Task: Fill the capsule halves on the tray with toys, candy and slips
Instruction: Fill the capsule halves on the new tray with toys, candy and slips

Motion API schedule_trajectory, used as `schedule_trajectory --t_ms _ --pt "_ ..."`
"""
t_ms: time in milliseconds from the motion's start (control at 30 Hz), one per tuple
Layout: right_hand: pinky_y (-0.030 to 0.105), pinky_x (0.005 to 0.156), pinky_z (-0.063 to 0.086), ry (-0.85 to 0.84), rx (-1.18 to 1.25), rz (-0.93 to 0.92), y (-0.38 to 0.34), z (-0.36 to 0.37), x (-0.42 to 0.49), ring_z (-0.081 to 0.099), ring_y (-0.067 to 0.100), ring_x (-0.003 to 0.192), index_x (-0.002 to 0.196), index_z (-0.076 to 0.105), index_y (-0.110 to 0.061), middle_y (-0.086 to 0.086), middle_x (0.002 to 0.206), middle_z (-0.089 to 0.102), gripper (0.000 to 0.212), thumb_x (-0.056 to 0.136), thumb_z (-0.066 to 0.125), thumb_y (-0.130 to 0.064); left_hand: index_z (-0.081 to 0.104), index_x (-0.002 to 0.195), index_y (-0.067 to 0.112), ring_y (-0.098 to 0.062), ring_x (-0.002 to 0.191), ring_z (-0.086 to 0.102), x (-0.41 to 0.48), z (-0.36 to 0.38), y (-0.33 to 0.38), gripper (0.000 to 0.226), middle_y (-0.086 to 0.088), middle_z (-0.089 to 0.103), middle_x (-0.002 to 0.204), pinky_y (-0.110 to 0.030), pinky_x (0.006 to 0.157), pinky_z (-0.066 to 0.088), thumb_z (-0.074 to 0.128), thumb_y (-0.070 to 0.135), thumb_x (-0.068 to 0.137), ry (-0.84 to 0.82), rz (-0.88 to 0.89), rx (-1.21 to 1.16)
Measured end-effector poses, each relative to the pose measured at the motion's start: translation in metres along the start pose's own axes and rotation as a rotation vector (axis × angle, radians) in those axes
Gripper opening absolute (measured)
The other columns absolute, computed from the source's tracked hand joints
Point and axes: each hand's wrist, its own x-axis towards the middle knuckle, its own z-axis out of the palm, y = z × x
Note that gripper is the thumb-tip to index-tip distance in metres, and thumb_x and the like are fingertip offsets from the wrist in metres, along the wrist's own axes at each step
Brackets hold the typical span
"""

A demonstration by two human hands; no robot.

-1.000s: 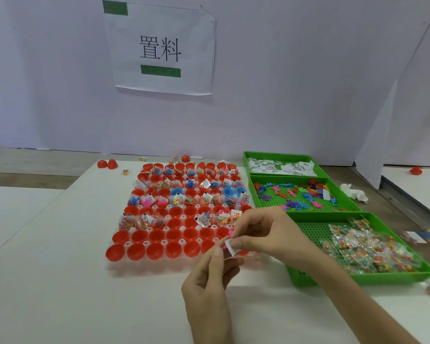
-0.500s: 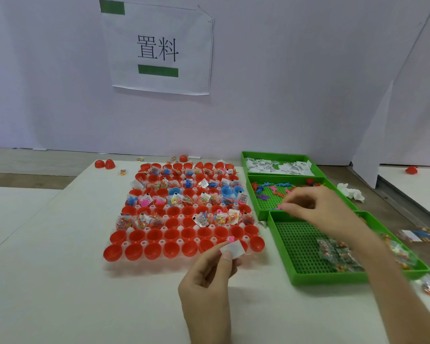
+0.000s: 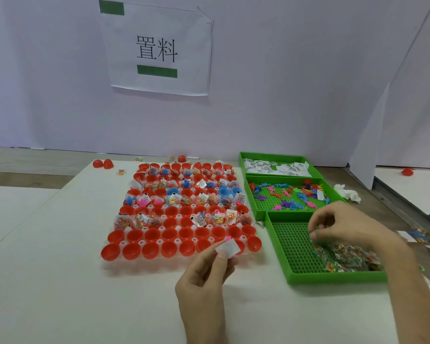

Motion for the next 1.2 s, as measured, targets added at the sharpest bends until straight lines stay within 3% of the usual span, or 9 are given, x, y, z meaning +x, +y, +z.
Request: schedule_trajectory --t_ms 67,133,233,333,400,633,833,1033,1200 --pt "0.018 0.070 0.048 0.093 0.053 -0.134 -0.017 0.004 -0.002 0.068 0.003 0.071 0.075 0.076 -0.036 -0.010 0.078 0.075 0.016 0.075 0.086 -0.023 0.081 0.076 0.023 -0.023 0.071 0.074 0.000 0.000 0.000 0.033 -0.009 0.077 0.083 -0.020 0.061 0.057 0.064 -0.004 0.086 -0.003 -0.002 -0.006" --pt "0.018 0.074 0.051 0.100 0.260 -0.288 -0.041 0.011 -0.007 0.071 0.007 0.078 0.079 0.078 -0.033 -0.005 0.083 0.076 0.010 0.073 0.085 -0.031 0.081 0.078 0.024 -0.024 0.073 0.074 0.000 0.000 0.000 0.034 -0.008 0.077 0.084 -0.020 0.062 0.057 0.064 -0.004 0.086 -0.007 -0.002 -0.007" --pt "0.019 0.072 0.054 -0.063 0.515 -0.497 -0.077 0.031 -0.013 0.071 0.015 0.079 0.088 0.080 -0.020 0.005 0.087 0.075 0.010 0.079 0.084 -0.022 0.081 0.080 0.024 -0.026 0.074 0.075 0.000 0.000 0.001 0.034 -0.010 0.077 0.084 -0.020 0.063 0.057 0.064 -0.005 0.085 -0.011 -0.010 -0.012" --pt "0.031 0.071 0.059 -0.146 0.553 -0.611 -0.101 0.054 -0.015 0.071 0.027 0.078 0.093 0.079 -0.015 0.010 0.088 0.073 0.015 0.079 0.082 -0.013 0.081 0.079 0.025 -0.027 0.073 0.075 0.001 0.000 0.000 0.036 -0.010 0.077 0.083 -0.021 0.063 0.058 0.064 -0.006 0.085 -0.011 -0.006 -0.006" --pt "0.034 0.071 0.059 -0.148 0.529 -0.632 -0.108 0.065 -0.015 0.071 0.029 0.077 0.092 0.077 -0.016 0.011 0.085 0.073 0.018 0.077 0.084 -0.010 0.082 0.080 0.025 -0.024 0.073 0.075 0.001 0.000 0.000 0.035 -0.009 0.077 0.083 -0.021 0.063 0.058 0.065 -0.004 0.085 -0.012 0.004 0.007" --pt "0.024 0.071 0.053 -0.102 0.446 -0.684 -0.111 0.077 -0.013 0.068 0.021 0.080 0.085 0.079 -0.017 0.003 0.089 0.068 0.014 0.075 0.085 -0.008 0.081 0.083 0.025 -0.022 0.078 0.074 0.001 -0.001 -0.001 0.030 -0.007 0.077 0.087 -0.021 0.065 0.057 0.066 -0.001 0.084 -0.024 0.029 0.011" --pt "0.035 0.072 0.058 -0.029 0.579 -0.665 -0.114 0.085 -0.013 0.068 0.026 0.077 0.085 0.075 -0.008 0.008 0.085 0.069 0.018 0.073 0.086 -0.002 0.081 0.085 0.021 -0.025 0.079 0.074 0.000 -0.003 0.001 0.027 -0.009 0.077 0.089 -0.022 0.064 0.058 0.066 -0.002 0.082 -0.061 -0.011 -0.023" --pt "0.041 0.069 0.058 -0.028 0.621 -0.557 -0.116 0.092 -0.010 0.067 0.023 0.073 0.089 0.074 -0.018 0.005 0.081 0.068 0.022 0.073 0.087 -0.010 0.080 0.084 0.010 -0.029 0.084 0.074 0.002 -0.002 0.005 0.023 -0.017 0.075 0.094 -0.026 0.064 0.059 0.068 0.010 0.064 -0.083 -0.134 -0.193" --pt "0.025 0.071 0.056 -0.118 0.619 -0.540 -0.115 0.092 -0.010 0.070 0.015 0.077 0.092 0.077 -0.020 0.001 0.085 0.073 0.012 0.081 0.082 -0.020 0.081 0.084 0.011 -0.027 0.082 0.075 0.001 -0.002 0.006 0.022 -0.017 0.075 0.094 -0.025 0.064 0.059 0.067 0.010 0.066 -0.108 -0.129 -0.205"
